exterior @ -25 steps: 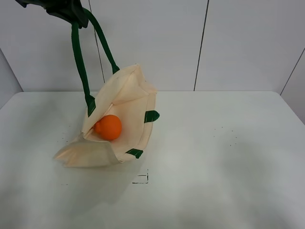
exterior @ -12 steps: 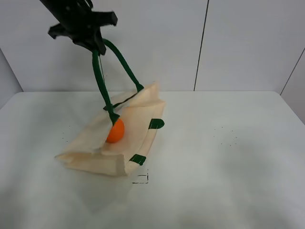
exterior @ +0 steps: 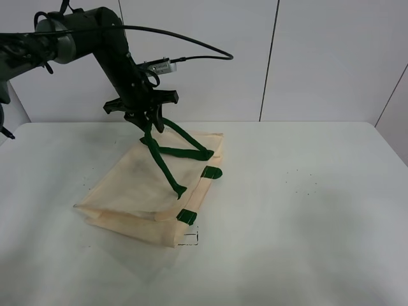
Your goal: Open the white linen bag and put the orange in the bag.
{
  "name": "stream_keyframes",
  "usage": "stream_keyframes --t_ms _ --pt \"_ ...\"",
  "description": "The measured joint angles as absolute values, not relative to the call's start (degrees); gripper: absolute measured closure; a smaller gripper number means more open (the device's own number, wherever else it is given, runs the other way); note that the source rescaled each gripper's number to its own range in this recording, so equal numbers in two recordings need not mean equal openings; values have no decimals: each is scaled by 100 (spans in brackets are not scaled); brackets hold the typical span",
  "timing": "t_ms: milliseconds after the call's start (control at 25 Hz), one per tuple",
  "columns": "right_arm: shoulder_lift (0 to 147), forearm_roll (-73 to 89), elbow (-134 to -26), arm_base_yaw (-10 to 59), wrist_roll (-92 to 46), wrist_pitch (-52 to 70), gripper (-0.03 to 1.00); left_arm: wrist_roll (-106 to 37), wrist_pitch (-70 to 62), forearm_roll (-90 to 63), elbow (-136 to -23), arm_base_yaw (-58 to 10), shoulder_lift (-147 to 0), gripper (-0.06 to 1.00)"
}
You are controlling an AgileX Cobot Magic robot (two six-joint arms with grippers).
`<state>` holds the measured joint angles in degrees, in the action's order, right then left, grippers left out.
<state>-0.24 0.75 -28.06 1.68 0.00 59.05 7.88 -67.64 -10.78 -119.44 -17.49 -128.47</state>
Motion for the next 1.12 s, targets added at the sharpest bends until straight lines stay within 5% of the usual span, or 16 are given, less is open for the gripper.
stream_keyframes --t_ms 120,240,1120 --pt "-24 75 -2806 168 0 5905 -3 800 -6764 -771 -11944 -1749 -12834 9" --pt "-24 75 -2806 168 0 5905 -3 1050 -6764 -139 -11944 -1744 -12834 1" --pt "-24 75 -2806 168 0 5905 -3 936 -6764 -65 -11944 15 -12809 1"
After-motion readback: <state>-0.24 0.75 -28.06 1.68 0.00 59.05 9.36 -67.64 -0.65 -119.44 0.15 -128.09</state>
